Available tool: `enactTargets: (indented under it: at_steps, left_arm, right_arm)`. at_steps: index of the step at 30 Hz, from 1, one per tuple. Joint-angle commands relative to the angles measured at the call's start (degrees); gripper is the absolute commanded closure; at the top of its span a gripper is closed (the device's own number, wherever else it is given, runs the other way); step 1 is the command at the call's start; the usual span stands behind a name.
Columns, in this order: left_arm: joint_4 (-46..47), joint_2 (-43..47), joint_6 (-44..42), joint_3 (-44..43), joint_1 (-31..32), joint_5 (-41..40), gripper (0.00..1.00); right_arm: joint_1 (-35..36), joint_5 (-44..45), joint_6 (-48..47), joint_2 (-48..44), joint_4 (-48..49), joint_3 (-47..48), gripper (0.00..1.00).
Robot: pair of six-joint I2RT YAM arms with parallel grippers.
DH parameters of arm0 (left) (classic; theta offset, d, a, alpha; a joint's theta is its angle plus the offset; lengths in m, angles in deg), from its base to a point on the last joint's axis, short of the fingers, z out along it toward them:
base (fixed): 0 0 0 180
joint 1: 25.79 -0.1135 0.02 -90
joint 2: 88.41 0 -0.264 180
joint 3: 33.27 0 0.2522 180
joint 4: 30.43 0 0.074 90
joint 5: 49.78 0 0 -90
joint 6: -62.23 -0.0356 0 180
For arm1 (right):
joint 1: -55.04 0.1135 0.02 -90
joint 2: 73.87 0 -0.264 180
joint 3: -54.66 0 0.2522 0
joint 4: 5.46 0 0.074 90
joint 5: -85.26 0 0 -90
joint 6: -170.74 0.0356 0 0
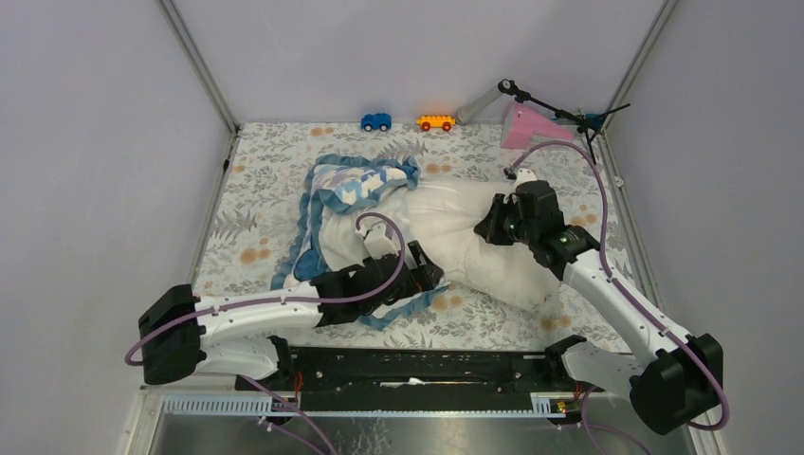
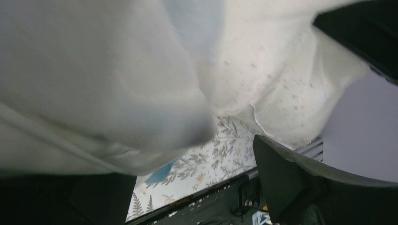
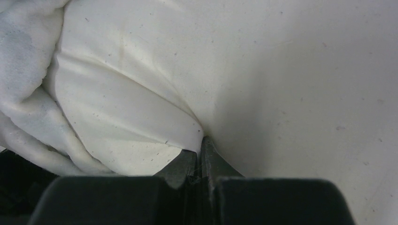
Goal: Remove the pillowcase from the pillow
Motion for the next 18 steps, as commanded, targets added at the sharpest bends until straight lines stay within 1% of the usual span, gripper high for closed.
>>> enactTargets:
  at_steps: [1,2,3,4,5,7,8,9,11,13,18]
  left_arm:
    - [3.13,-2.88,3.88,0.70,-4.97,0.60,0.04]
    - [2.75,-3.49,3.27,0.79,-5.90,0.71,0.07]
    - [2.13,-4.05,2.80,0.89,-6.58,0.36,0.14]
    - [1.45,-4.16,2.12,1.07,-7.23,-0.24,0.26]
    - [0.69,-4.00,1.31,1.28,-7.72,-1.05,0.41]
    - [-1.67,-2.78,0.04,1.77,-8.75,-2.98,0.79]
    - [-3.01,-1.68,-0.51,2.06,-9.30,-3.87,0.95]
    - [-3.90,-0.42,-1.30,2.71,-10.14,-4.32,1.00]
    - [-5.32,2.63,-3.06,4.38,-12.74,-4.40,1.00]
    - [-7.49,6.30,-4.41,6.29,-16.86,-4.10,1.00]
    - [-14.18,18.98,-8.72,10.37,-31.50,-4.12,1.00]
  right_arm:
    - [-1.09,2.61,-0.80,-1.35,0.22,2.81,1.00]
    - [-1.09,2.61,-0.90,-1.33,0.18,2.84,1.00]
    - [-1.10,2.68,-0.98,-1.26,0.16,2.80,1.00]
    - [-1.09,2.81,-1.15,-1.17,0.16,2.79,1.00]
    - [-1.09,3.05,-1.32,-1.13,0.16,2.72,1.00]
    - [-1.09,4.60,-1.75,-1.17,-0.43,2.86,1.00]
    - [-1.14,5.96,-1.88,-1.34,-0.96,3.00,1.00]
    - [-1.12,7.83,-1.98,-1.49,-1.49,3.14,1.00]
    - [-1.09,12.27,-1.79,-1.85,-2.99,3.59,1.00]
    - [-1.14,17.19,-1.00,-2.85,-3.72,3.57,1.00]
    - [-1.42,26.95,0.39,-8.13,-3.56,2.37,1.00]
